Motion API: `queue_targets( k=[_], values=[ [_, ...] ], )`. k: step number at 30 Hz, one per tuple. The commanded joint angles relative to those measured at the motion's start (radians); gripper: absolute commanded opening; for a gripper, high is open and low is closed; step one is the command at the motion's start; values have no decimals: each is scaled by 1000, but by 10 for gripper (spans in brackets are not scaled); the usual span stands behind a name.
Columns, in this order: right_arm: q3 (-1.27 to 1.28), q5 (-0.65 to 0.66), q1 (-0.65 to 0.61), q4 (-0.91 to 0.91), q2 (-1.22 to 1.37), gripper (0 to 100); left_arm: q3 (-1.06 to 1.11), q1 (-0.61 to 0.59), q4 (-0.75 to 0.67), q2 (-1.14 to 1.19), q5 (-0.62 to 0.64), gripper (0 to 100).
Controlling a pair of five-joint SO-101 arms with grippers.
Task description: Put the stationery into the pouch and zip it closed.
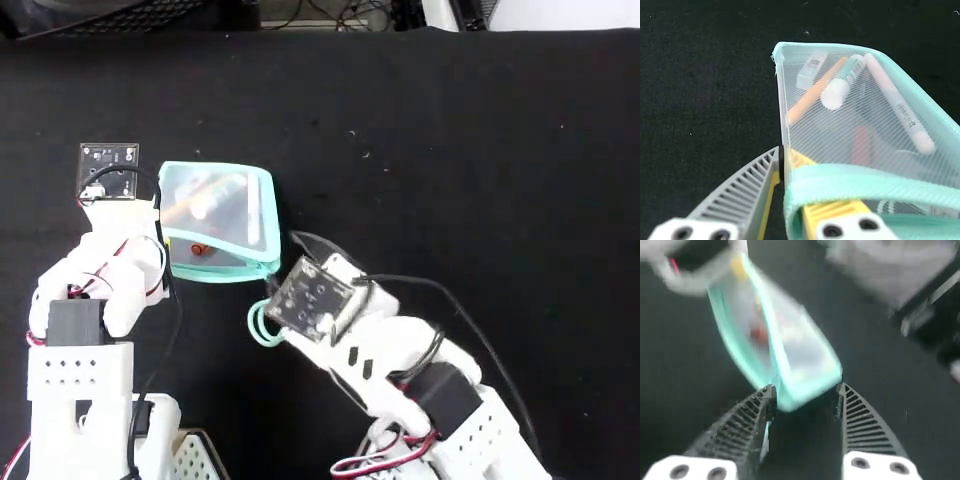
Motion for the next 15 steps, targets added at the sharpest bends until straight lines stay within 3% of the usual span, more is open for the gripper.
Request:
queue_targets(
  k=[1,7,11,15],
  values=[
    [-4,-6,23,72,-8,195,-25,-8,-17,-2,9,29],
    [171,-20,23,-83,-1,283,-22,-8,-17,-2,9,29],
    [237,-77,23,-198,-1,275,-22,-8,-17,-2,9,29],
    [217,-78,23,-190,-8,264,-22,-8,-17,-2,9,29]
  ],
)
